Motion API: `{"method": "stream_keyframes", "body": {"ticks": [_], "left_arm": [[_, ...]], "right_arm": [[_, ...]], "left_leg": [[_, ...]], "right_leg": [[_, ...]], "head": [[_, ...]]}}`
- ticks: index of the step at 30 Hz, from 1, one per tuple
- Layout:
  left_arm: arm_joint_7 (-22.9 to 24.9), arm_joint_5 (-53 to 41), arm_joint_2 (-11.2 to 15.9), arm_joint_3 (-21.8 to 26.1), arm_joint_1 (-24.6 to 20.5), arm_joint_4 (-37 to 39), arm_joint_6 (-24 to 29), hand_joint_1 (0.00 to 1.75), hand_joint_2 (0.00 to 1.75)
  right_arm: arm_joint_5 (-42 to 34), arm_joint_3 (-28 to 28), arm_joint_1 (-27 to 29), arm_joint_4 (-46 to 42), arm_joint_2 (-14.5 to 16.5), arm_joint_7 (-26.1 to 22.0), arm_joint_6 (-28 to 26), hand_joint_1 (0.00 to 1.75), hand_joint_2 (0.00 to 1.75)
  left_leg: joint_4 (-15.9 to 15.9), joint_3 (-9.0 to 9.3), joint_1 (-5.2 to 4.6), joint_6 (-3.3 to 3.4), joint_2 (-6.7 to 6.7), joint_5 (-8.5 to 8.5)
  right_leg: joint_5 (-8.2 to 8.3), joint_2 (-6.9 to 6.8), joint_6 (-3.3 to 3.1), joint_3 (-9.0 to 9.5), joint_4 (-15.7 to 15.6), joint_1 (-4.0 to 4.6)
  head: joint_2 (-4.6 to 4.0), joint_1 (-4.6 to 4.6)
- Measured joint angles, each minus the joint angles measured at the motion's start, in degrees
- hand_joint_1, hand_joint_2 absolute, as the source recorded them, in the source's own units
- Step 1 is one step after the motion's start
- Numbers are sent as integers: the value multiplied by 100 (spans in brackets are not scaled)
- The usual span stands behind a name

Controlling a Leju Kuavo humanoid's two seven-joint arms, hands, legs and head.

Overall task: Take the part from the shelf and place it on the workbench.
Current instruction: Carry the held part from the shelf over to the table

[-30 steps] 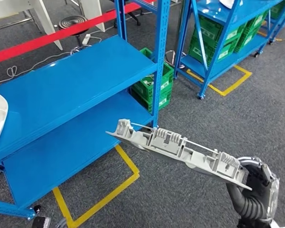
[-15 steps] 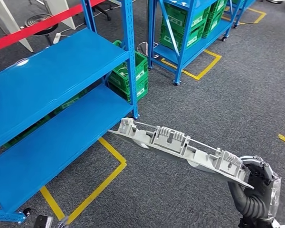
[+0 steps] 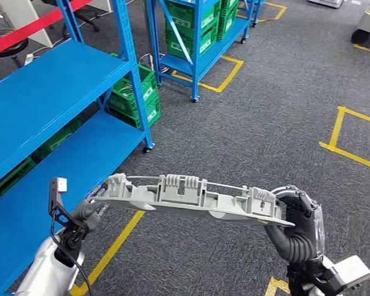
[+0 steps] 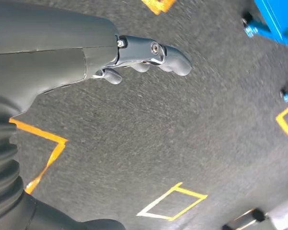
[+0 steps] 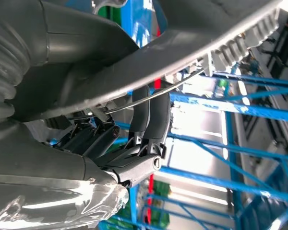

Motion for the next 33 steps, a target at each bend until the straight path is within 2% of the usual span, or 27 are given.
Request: {"method": "stream_keyframes", "body": {"ticks": [1, 2, 3, 4, 6, 7, 8, 9, 10, 11, 13, 14, 15, 16, 18, 19, 20, 22, 23, 24, 25, 26, 27, 29, 30, 31, 33], "left_arm": [[-21, 36, 57, -68, -15, 22, 14, 0, 175], [-42, 66, 106, -125, -31, 47, 25, 0, 175], [-65, 92, 153, -171, -46, 74, 33, 0, 175], [-84, 115, 195, -205, -56, 99, 37, 0, 175], [-110, 143, 279, -244, -61, 157, 43, 0, 175], [-114, 152, 318, -253, -47, 191, 49, 0, 175], [-115, 161, 355, -257, -31, 228, 54, 0, 175], [-115, 168, 391, -260, -15, 262, 59, 0, 175], [-115, 177, 417, -263, -3, 289, 62, 0, 175], [-115, 183, 440, -267, 2, 308, 61, 0, 175], [-115, 193, 479, -280, 5, 335, 60, 0, 175], [-115, 196, 497, -285, 10, 347, 60, 0, 175], [-115, 200, 514, -290, 15, 359, 59, 0, 175], [-115, 203, 524, -296, 18, 368, 58, 0, 175], [-116, 207, 534, -312, 11, 373, 57, 0, 175], [-116, 207, 536, -320, 4, 373, 56, 0, 175], [-117, 207, 542, -325, -2, 374, 56, 0, 175], [-118, 207, 564, -328, 8, 380, 54, 0, 175], [-118, 207, 577, -328, 17, 386, 55, 0, 175], [-118, 207, 587, -328, 25, 393, 54, 0, 175], [-118, 207, 596, -328, 29, 398, 54, 0, 175], [-118, 207, 601, -328, 29, 401, 54, 0, 175], [-118, 207, 604, -328, 27, 402, 53, 0, 175], [-118, 207, 617, -330, 24, 402, 51, 0, 175], [-120, 206, 626, -331, 23, 402, 55, 0, 175], [-135, 206, 634, -331, 24, 402, 84, 0, 175], [-297, 208, 630, -298, 16, 402, 324, 0, 175]], "right_arm": [[-11, 10, -18, 8, 0, -7, 11, 175, 175], [-22, 17, -28, 15, 0, -13, 25, 175, 175], [-31, 22, -36, 22, 1, -19, 42, 175, 175], [-35, 27, -48, 29, 3, -21, 58, 175, 175], [-47, 45, -79, 49, 7, -24, 92, 175, 175], [-55, 55, -92, 63, 8, -24, 106, 175, 175], [-62, 65, -98, 79, 9, -25, 119, 175, 175], [-67, 72, -98, 97, 9, -25, 134, 175, 175], [-69, 79, -99, 115, 9, -24, 150, 175, 175], [-70, 87, -101, 132, 9, -24, 166, 175, 175], [-77, 104, -120, 151, 10, -25, 190, 175, 175], [-81, 111, -136, 155, 10, -26, 197, 175, 175], [-84, 117, -149, 156, 11, -26, 202, 175, 175], [-88, 121, -157, 159, 12, -27, 205, 175, 175], [-96, 135, -155, 171, 13, -27, 217, 175, 175], [-99, 145, -155, 179, 13, -27, 225, 175, 175], [-102, 155, -162, 185, 13, -27, 233, 175, 175], [-111, 171, -176, 197, 13, -27, 245, 175, 175], [-116, 178, -180, 206, 13, -27, 253, 175, 175], [-119, 185, -180, 217, 13, -27, 261, 175, 175], [-121, 191, -179, 229, 13, -27, 269, 175, 175], [-121, 195, -179, 238, 13, -27, 276, 175, 175], [-121, 199, -180, 243, 13, -27, 280, 175, 175], [-122, 210, -193, 247, 15, -29, 285, 175, 175], [-123, 216, -203, 249, 18, -32, 287, 175, 175], [-125, 220, -212, 251, 20, -33, 289, 175, 175], [-124, 223, -218, 251, 22, -34, 290, 175, 175]], "left_leg": [[0, -6, 0, -28, 66, 6], [5, -5, 3, -59, 116, 7], [37, -17, 11, -93, 68, -21], [140, -58, 19, -127, -57, -105], [695, -292, 41, -186, -414, -454], [1108, -474, 50, -208, -520, -656], [1480, -648, 58, -229, -565, -790], [1709, -765, 68, -248, -581, -814], [1728, -791, 82, -266, -584, -717], [1533, -718, 104, -287, -593, -525], [830, -398, 173, -348, -736, -117], [556, -270, 204, -363, -836, -18], [389, -197, 224, -360, -920, -4], [355, -186, 226, -336, -954, -47], [349, -222, 231, -258, -864, -83], [354, -230, 233, -218, -806, -82], [351, -233, 233, -179, -744, -78], [349, -240, 214, -131, -618, -74], [349, -244, 204, -123, -551, -73], [350, -247, 196, -120, -484, -73], [350, -247, 190, -118, -423, -73], [351, -243, 185, -118, -365, -73], [351, -236, 182, -121, -310, -75], [358, -228, 157, -146, -215, -80], [361, -229, 143, -169, -173, -77], [358, -232, 132, -197, -128, -69], [344, -234, 146, -260, -32, -58]], "right_leg": [[-25, 11, -43, 6, -59, 25], [-8, 78, -87, -19, -70, 24], [14, 137, -121, -24, -95, 13], [50, 191, -152, -28, -113, -4], [116, 300, -189, -24, -130, -35], [128, 364, -198, -42, -122, -40], [131, 437, -200, -58, -111, -43], [130, 512, -197, -70, -94, -48], [123, 585, -188, -79, -72, -57], [111, 656, -171, -86, -42, -72], [59, 792, -110, -127, 55, -103], [34, 860, -77, -167, 114, -112], [18, 927, -45, -221, 176, -117], [17, 991, -17, -276, 219, -121], [18, 1060, 28, -367, 268, -132], [-29, 980, 52, -427, 340, -128], [-135, 844, 76, -530, 522, -123], [-478, 531, 114, -874, 1236, -116], [-630, 462, 124, -1060, 1631, -122], [-701, 433, 127, -1183, 1896, -126], [-667, 420, 125, -1202, 1946, -127], [-526, 400, 118, -1094, 1745, -128], [-324, 338, 108, -885, 1357, -128], [-65, 119, 84, -481, 592, -97], [-18, 56, 63, -384, 395, -81], [-22, 50, 37, -370, 338, -60], [34, 195, -49, -405, 322, -50]], "head": [[0, 7], [0, 10], [0, 18], [0, 9], [0, -9], [0, -15], [0, -20], [0, -20], [0, -20], [0, -20], [0, -21], [0, -21], [0, -23], [0, -20], [0, -19], [0, -8], [0, -2], [0, 14], [0, 12], [0, 11], [0, 11], [0, 11], [0, 10], [0, 9], [0, 4], [0, 1], [0, -5]]}}
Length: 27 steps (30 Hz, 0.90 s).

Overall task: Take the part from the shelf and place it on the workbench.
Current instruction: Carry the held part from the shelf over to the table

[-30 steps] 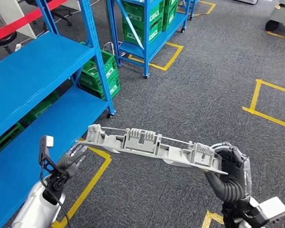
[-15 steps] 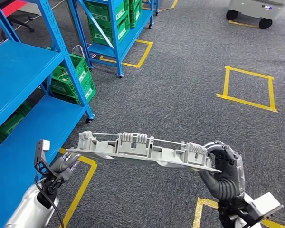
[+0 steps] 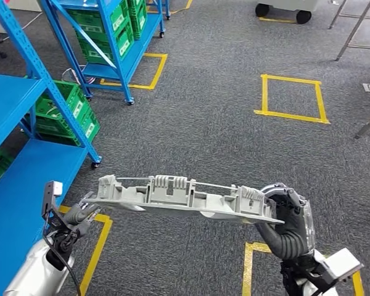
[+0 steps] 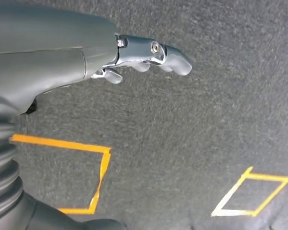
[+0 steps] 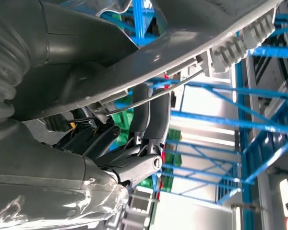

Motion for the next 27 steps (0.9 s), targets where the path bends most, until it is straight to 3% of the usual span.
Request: {"method": "stream_keyframes", "body": {"ticks": [1, 3, 4, 6, 7, 8, 10, 12, 14, 15, 17, 19, 21, 22, 23, 24, 26, 27], "left_arm": [[-193, -2, -15, 48, -22, 0, 244, 0, 175], [-771, -51, -54, 237, -143, 0, 877, 0, 175], [-1094, -117, -68, 370, -248, 0, 1212, 0, 175], [-1477, -555, -194, 701, -311, -117, 1792, 0, 175], [-1555, -896, -347, 880, -99, -361, 1909, 0, 175], [-1671, -1219, -572, 1072, 288, -725, 1811, 0, 175], [-2085, -1525, -1102, 1484, 1273, -1414, 807, 0, 175], [-2340, -1578, -1547, 1987, 1896, -1716, -820, 0, 175], [-2232, -1767, -1825, 2413, 2103, -1949, -1975, 0, 175], [-2155, -1998, -1912, 2521, 2138, -2071, -2139, 0, 175], [-2107, -2839, -2042, 2597, 2213, -2276, -1856, 0, 175], [-2185, -3873, -2155, 2615, 2325, -2470, -1370, 0, 175], [-2231, -4475, -2236, 2649, 2389, -2611, -1169, 0, 175], [-2217, -4527, -2273, 2675, 2393, -2650, -1172, 0, 175], [-2199, -4455, -2312, 2711, 2391, -2678, -1215, 0, 175], [-2182, -4311, -2354, 2752, 2388, -2694, -1273, 0, 175], [-2169, -4045, -2411, 2839, 2388, -2710, -1374, 0, 175], [-2169, -3970, -2426, 2881, 2389, -2720, -1404, 0, 175]], "right_arm": [[8, 0, 0, -3, 1, -1, -9, 175, 175], [36, -1, -1, -10, 8, -1, -50, 175, 175], [51, -2, 1, -12, 15, 2, -80, 175, 175], [166, -21, 35, -21, 40, -8, -288, 175, 175], [249, -49, 112, -53, 50, -40, -497, 175, 175], [314, -107, 253, -121, 57, -103, -757, 175, 175], [315, -314, 647, -325, 47, -271, -1109, 175, 175], [274, -588, 918, -501, 28, -378, -1116, 175, 175], [307, -760, 1040, -598, 24, -387, -1027, 175, 175], [328, -795, 1084, -627, 24, -374, -1001, 175, 175], [370, -847, 1126, -674, 24, -331, -1003, 175, 175], [405, -883, 1112, -709, 24, -278, -1025, 175, 175], [425, -892, 1101, -725, 24, -228, -1033, 175, 175], [429, -897, 1106, -727, 24, -211, -1035, 175, 175], [431, -903, 1112, -729, 24, -200, -1037, 175, 175], [432, -910, 1118, -732, 24, -197, -1040, 175, 175], [432, -919, 1120, -736, 24, -198, -1044, 175, 175], [432, -921, 1119, -740, 24, -202, -1045, 175, 175]], "left_leg": [[33, -16, 15, -27, -26, -41], [405, -190, 31, -56, -231, -297], [765, -357, 27, -55, -371, -485], [1483, -694, 5, -38, -511, -758], [1622, -746, -12, -18, -541, -760], [1540, -683, -27, 8, -562, -664], [853, -309, -22, 47, -670, -323], [234, -22, 36, 32, -890, -155], [92, 12, 44, 38, -991, -170], [84, 5, 34, 73, -949, -157], [33, 37, 28, 149, -840, -124], [4, 66, 25, 193, -694, -112], [4, 72, 18, 202, -541, -116], [5, 74, 18, 199, -468, -118], [5, 78, 20, 193, -400, -123], [5, 87, 26, 180, -332, -130], [15, 116, 24, 124, -216, -156], [21, 131, 15, 85, -172, -167]], "right_leg": [[26, 65, -43, -11, -13, 0], [75, 187, -117, -30, -38, -12], [89, 237, -138, -47, -38, -6], [112, 353, -172, -72, -37, 10], [117, 433, -178, -73, -37, 12], [114, 535, -174, -64, -37, 6], [100, 756, -140, -53, -24, -17], [101, 928, -84, -132, 28, -7], [126, 1031, -8, -222, 44, -17], [138, 1060, 31, -255, 33, -39], [64, 831, 97, -327, 146, -37], [-242, 423, 149, -560, 674, -30], [-589, 253, 200, -888, 1420, -66], [-646, 234, 221, -966, 1622, -89], [-599, 222, 241, -930, 1603, -111], [-461, 192, 261, -767, 1343, -132], [-172, 0, 300, -268, 535, -155], [-90, -71, 284, -89, 245, -152]], "head": [[0, -1], [0, -25], [0, -38], [0, -59], [0, -60], [0, -70], [0, -87], [0, -85], [0, -85], [0, -87], [0, -68], [0, -46], [0, -40], [0, -39], [0, -39], [0, -40], [0, -39], [0, -46]]}}
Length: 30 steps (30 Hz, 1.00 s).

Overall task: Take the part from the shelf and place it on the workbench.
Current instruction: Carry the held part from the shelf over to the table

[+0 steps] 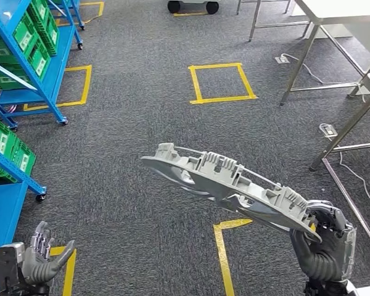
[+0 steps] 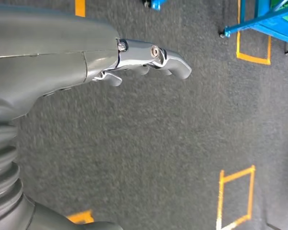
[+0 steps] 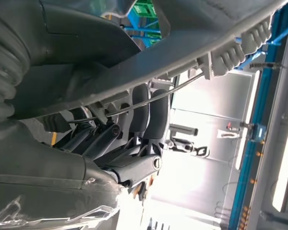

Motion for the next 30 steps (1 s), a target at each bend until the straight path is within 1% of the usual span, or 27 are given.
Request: {"method": "stream_keyframes", "body": {"ticks": [1, 4, 5, 6, 7, 8, 9, 10, 11, 12, 13, 14, 15, 16, 17, 19, 20, 21, 22, 23, 24, 25, 26, 27, 28, 29, 30], "left_arm": [[0, 41, -14, 38, -1, -8, -18, 0, 175], [1, 75, -50, 88, -9, -20, -37, 0, 175], [1, 76, -56, 94, -12, -23, -42, 0, 175], [1, 80, -60, 103, -15, -28, -51, 0, 175], [3, 91, -67, 116, -14, -33, -69, 0, 175], [5, 112, -75, 133, -10, -37, -93, 0, 175], [10, 142, -84, 153, -4, -39, -130, 0, 175], [14, 168, -91, 176, 0, -38, -178, 0, 175], [10, 183, -92, 202, 0, -38, -241, 0, 175], [-7, 173, -93, 223, -2, -38, -316, 0, 175], [-38, 134, -92, 241, -6, -38, -391, 0, 175], [-79, 74, -91, 254, -10, -39, -458, 0, 175], [-126, 4, -91, 263, -15, -39, -507, 0, 175], [-167, -56, -90, 272, -20, -40, -543, 0, 175], [-202, -97, -90, 277, -28, -40, -576, 0, 175], [-258, -145, -92, 285, -48, -39, -659, 0, 175], [-289, -173, -91, 291, -63, -39, -702, 0, 175], [-321, -216, -92, 300, -74, -39, -739, 0, 175], [-350, -266, -92, 311, -81, -38, -763, 0, 175], [-375, -318, -92, 326, -83, -37, -777, 0, 175], [-394, -367, -93, 341, -82, -35, -783, 0, 175], [-408, -409, -93, 355, -82, -33, -786, 0, 175], [-418, -440, -93, 366, -83, -32, -788, 0, 175], [-427, -469, -95, 372, -86, -31, -792, 0, 175], [-433, -499, -96, 375, -87, -31, -798, 0, 175], [-438, -531, -97, 379, -87, -31, -805, 0, 175], [-445, -571, -97, 387, -87, -31, -810, 0, 175]], "right_arm": [[-2, -1, 0, -3, 0, -3, 0, 175, 175], [-1, -5, 12, -15, -2, -6, -1, 175, 175], [1, -8, 17, -24, -2, -7, -2, 175, 175], [2, -9, 14, -31, -2, -7, -3, 175, 175], [1, -9, 9, -39, -2, -8, -4, 175, 175], [-1, -10, -1, -43, -2, -10, -6, 175, 175], [-3, -10, -8, -43, -2, -11, -7, 175, 175], [-7, -10, -10, -43, -2, -11, -7, 175, 175], [-10, -10, -8, -43, -2, -13, -8, 175, 175], [-15, -11, -7, -43, -2, -16, -8, 175, 175], [-20, -12, -7, -43, -2, -22, -8, 175, 175], [-24, -12, -9, -43, -2, -30, -7, 175, 175], [-26, -12, -13, -43, -2, -38, -7, 175, 175], [-27, -12, -17, -43, -2, -47, -7, 175, 175], [-27, -12, -17, -43, -2, -55, -6, 175, 175], [-21, -14, -7, -44, -2, -67, -6, 175, 175], [-16, -15, 1, -44, -2, -71, -7, 175, 175], [-12, -17, 2, -45, -2, -73, -7, 175, 175], [-9, -18, -2, -45, -2, -77, -8, 175, 175], [-7, -18, -7, -45, -2, -80, -8, 175, 175], [-7, -17, -10, -45, -2, -83, -8, 175, 175], [-7, -17, -8, -45, -2, -85, -10, 175, 175], [-4, -17, -1, -45, -2, -86, -12, 175, 175], [1, -20, 6, -45, -2, -87, -14, 175, 175], [8, -23, 12, -45, -2, -89, -18, 175, 175], [18, -30, 13, -45, -2, -90, -21, 175, 175], [26, -36, 12, -46, -2, -93, -23, 175, 175]], "left_leg": [[3, 14, -9, -39, 36, -4], [-21, 42, 15, -146, 127, 1], [33, 21, 30, -172, 77, -56], [190, -48, 37, -186, -13, -173], [465, -176, 37, -187, -134, -342], [837, -356, 27, -174, -245, -528], [1207, -542, 13, -158, -306, -674], [1462, -679, -2, -138, -342, -735], [1536, -731, -18, -111, -366, -689], [1385, -673, -35, -78, -393, -539], [1066, -526, -52, -40, -456, -332], [690, -348, -64, 0, -582, -147], [341, -185, -62, 22, -697, -24], [116, -80, -64, 31, -789, 32], [8, -33, -69, 36, -829, 35], [-60, -9, -72, 60, -726, 53], [-100, 7, -65, 89, -663, 72], [-141, 25, -53, 115, -594, 91], [-171, 41, -44, 134, -523, 102], [-179, 50, -49, 144, -456, 100], [-179, 54, -51, 149, -381, 94], [-178, 58, -50, 147, -308, 84], [-177, 67, -46, 139, -236, 72], [-176, 83, -39, 124, -168, 57], [-176, 110, -30, 102, -104, 35], [-175, 142, -30, 73, -45, 9], [-167, 170, -41, 41, 4, -17]], "right_leg": [[29, -40, -31, 87, -146, 8], [59, 109, -188, 48, -167, 39], [76, 164, -235, 43, -180, 41], [94, 217, -281, 41, -196, 37], [110, 268, -318, 39, -208, 34], [118, 322, -344, 31, -212, 40], [125, 383, -364, 22, -213, 50], [129, 454, -377, 15, -213, 62], [133, 530, -383, 11, -213, 74], [139, 609, -382, 11, -213, 81], [144, 684, -376, 12, -212, 82], [151, 750, -365, 9, -212, 79], [157, 818, -348, -5, -200, 81], [170, 879, -324, -26, -194, 76], [184, 939, -291, -48, -198, 64], [216, 1044, -219, -97, -224, 44], [190, 979, -192, -129, -197, 54], [106, 842, -166, -202, -73, 71], [-38, 664, -145, -325, 174, 84], [-220, 482, -119, -484, 520, 93], [-385, 383, -92, -666, 900, 82], [-478, 338, -66, -805, 1187, 68], [-469, 311, -44, -852, 1290, 52], [-357, 282, -23, -778, 1162, 37], [-170, 221, -4, -588, 821, 24], [-8, 94, 15, -356, 403, 26], [113, -3, 3, -149, 48, 30]], "head": [[0, -4], [0, -17], [0, -24], [0, -30], [0, -40], [0, -47], [0, -49], [0, -49], [0, -48], [0, -48], [0, -48], [0, -49], [0, -45], [0, -43], [0, -43], [0, -45], [0, -36], [0, -17], [0, -2], [0, 16], [0, 22], [0, 21], [0, 22], [0, 22], [0, 22], [0, 24], [0, 23]]}}
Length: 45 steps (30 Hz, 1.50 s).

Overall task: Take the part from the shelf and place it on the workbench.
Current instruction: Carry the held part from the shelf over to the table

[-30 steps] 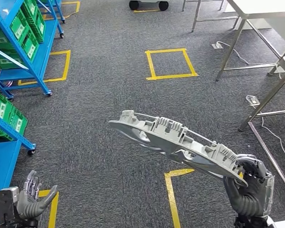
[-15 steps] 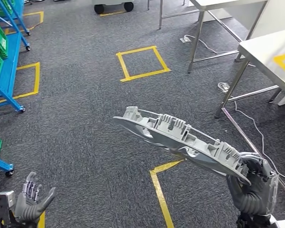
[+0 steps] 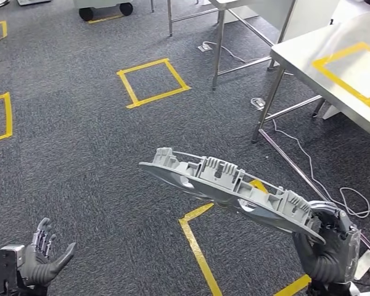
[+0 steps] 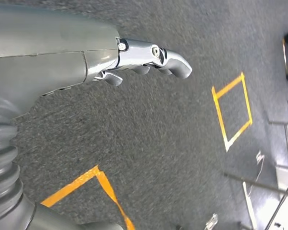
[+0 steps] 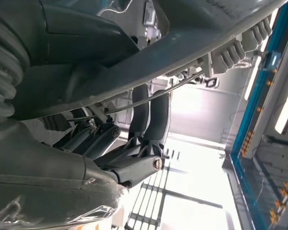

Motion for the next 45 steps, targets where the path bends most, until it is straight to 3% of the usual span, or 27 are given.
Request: {"method": "stream_keyframes", "body": {"ticks": [2, 4, 6, 7, 9, 10, 11, 12, 13, 15, 17, 19, 20, 22, 24, 26, 27, 28, 30, 32, 35, 37, 39, 41, 42, 43, 45], "left_arm": [[-14, -63, 1, 15, -10, -1, -7, 0, 175], [-25, -86, 0, 21, -23, -1, -8, 0, 175], [-34, -96, -1, 21, -32, -1, -9, 0, 175], [-39, -108, -1, 22, -34, -1, -10, 0, 175], [-53, -147, -4, 25, -28, -1, -16, 0, 175], [-56, -167, -7, 26, -22, 0, -19, 0, 175], [-60, -182, -9, 27, -18, 1, -22, 0, 175], [-61, -194, -9, 28, -16, 1, -25, 0, 175], [-63, -200, -9, 29, -17, 1, -26, 0, 175], [-71, -231, -8, 34, -18, -1, -29, 0, 175], [-83, -282, -11, 42, -22, 0, -32, 0, 175], [-90, -315, -20, 45, -35, 1, -43, 0, 175], [-93, -322, -23, 49, -44, -1, -51, 0, 175], [-108, -310, -35, 60, -60, -3, -72, 0, 175], [-235, -225, -45, 67, -72, -3, -48, 0, 175], [-586, 22, -45, 49, -132, 8, 98, 0, 175], [-778, 179, -42, 20, -187, 25, 202, 0, 175], [-923, 318, -36, -22, -246, 50, 292, 0, 175], [-1033, 459, -14, -108, -330, 101, 406, 0, 175], [-1057, 508, 9, -160, -363, 133, 457, 0, 175], [-1196, 765, 45, -246, -414, 175, 588, 0, 175], [-1331, 1255, 102, -352, -498, 272, 706, 0, 175], [-1396, 1799, 198, -505, -586, 461, 721, 0, 175], [-1421, 2215, 318, -690, -622, 669, 628, 0, 175], [-1420, 2381, 380, -784, -623, 753, 564, 0, 175], [-1411, 2515, 436, -873, -623, 820, 504, 0, 175], [-1395, 2675, 543, -1021, -623, 911, 415, 0, 175]], "right_arm": [[9, -11, -4, -7, 0, -5, -7, 175, 175], [16, -22, 8, -14, 0, -8, -12, 175, 175], [24, -34, 23, -27, 0, -10, -15, 175, 175], [24, -36, 20, -34, 0, -13, -16, 175, 175], [23, -38, 12, -40, 0, -16, -16, 175, 175], [25, -39, 15, -40, 0, -16, -16, 175, 175], [26, -42, 21, -40, 0, -16, -16, 175, 175], [27, -44, 26, -40, 0, -15, -16, 175, 175], [28, -46, 27, -41, 0, -15, -16, 175, 175], [28, -48, 24, -42, 0, -16, -16, 175, 175], [34, -52, 25, -44, 0, -18, -17, 175, 175], [44, -59, 39, -45, 0, -20, -18, 175, 175], [50, -62, 49, -45, 0, -21, -19, 175, 175], [66, -71, 45, -47, 0, -30, -21, 175, 175], [73, -77, 27, -52, 0, -54, -22, 175, 175], [75, -76, 24, -57, 0, -84, -20, 175, 175], [76, -75, 25, -58, 0, -97, -19, 175, 175], [78, -75, 23, -60, 0, -105, -19, 175, 175], [78, -74, 14, -65, 0, -115, -20, 175, 175], [76, -74, -1, -74, 0, -121, -24, 175, 175], [76, -76, -5, -85, -1, -123, -43, 175, 175], [74, -73, -37, -96, -1, -120, -68, 175, 175], [70, -58, -99, -104, 0, -115, -101, 175, 175], [70, -33, -133, -103, 0, -110, -137, 175, 175], [71, -22, -136, -103, 0, -110, -149, 175, 175], [71, -12, -139, -102, 0, -110, -158, 175, 175], [72, 6, -155, -102, -1, -115, -164, 175, 175]], "left_leg": [[5, 39, -35, -51, 83, -30], [-12, 69, -36, -101, 167, -50], [125, 36, -8, -156, 47, -178], [365, -71, 2, -173, -83, -321], [1167, -486, 5, -172, -309, -666], [1527, -701, 4, -166, -348, -767], [1721, -845, 3, -156, -367, -758], [1689, -883, 2, -141, -381, -630], [1441, -812, 2, -123, -406, -408], [666, -514, 15, -91, -604, 45], [170, -312, 31, -94, -782, 187], [81, -272, 29, -86, -743, 151], [64, -258, 31, -61, -687, 155], [27, -220, 37, 2, -559, 156], [16, -189, 22, 49, -423, 137], [19, -168, 13, 61, -284, 114], [20, -151, 16, 57, -220, 98], [20, -123, 21, 45, -160, 79], [24, -48, 12, -6, -50, 22], [37, 0, -29, -62, 43, -21], [37, 28, -42, -121, 165, -60], [246, -54, -18, -172, -3, -229], [919, -383, -9, -197, -268, -569], [1611, -765, -10, -197, -351, -784], [1703, -843, -10, -186, -363, -731], [1579, -818, -10, -169, -381, -571], [875, -535, 4, -132, -563, -119]], "right_leg": [[52, -79, -82, 178, -308, 18], [53, 60, -206, 175, -312, 26], [54, 177, -296, 188, -328, 17], [54, 234, -331, 200, -336, 5], [44, 357, -367, 205, -337, 3], [41, 430, -374, 207, -337, 6], [38, 508, -377, 211, -337, 8], [35, 589, -377, 218, -336, 8], [32, 669, -373, 228, -336, 3], [17, 817, -344, 233, -321, -3], [10, 947, -289, 195, -302, -8], [25, 1062, -220, 154, -322, -27], [14, 1044, -188, 138, -317, -30], [-174, 758, -139, -9, -29, -7], [-537, 411, -108, -348, 695, 10], [-717, 321, -86, -645, 1285, 3], [-647, 303, -76, -651, 1289, 0], [-475, 272, -68, -535, 1055, -2], [-92, 41, -50, -96, 241, 18], [48, -127, -107, 160, -231, 43], [37, 32, -253, 134, -262, 45], [50, 164, -329, 129, -275, 25], [56, 285, -375, 127, -279, 10], [56, 433, -391, 126, -279, 12], [57, 514, -392, 129, -278, 14], [58, 596, -390, 134, -278, 14], [64, 750, -373, 140, -274, 9]], "head": [[0, -7], [0, -10], [0, -21], [0, -39], [0, -66], [0, -71], [0, -71], [0, -71], [0, -71], [0, -72], [0, -68], [0, -63], [0, -62], [0, -34], [0, -10], [0, -12], [0, -11], [0, -12], [0, -5], [0, 2], [0, -12], [0, -21], [0, -44], [0, -55], [0, -54], [0, -54], [0, -54]]}}
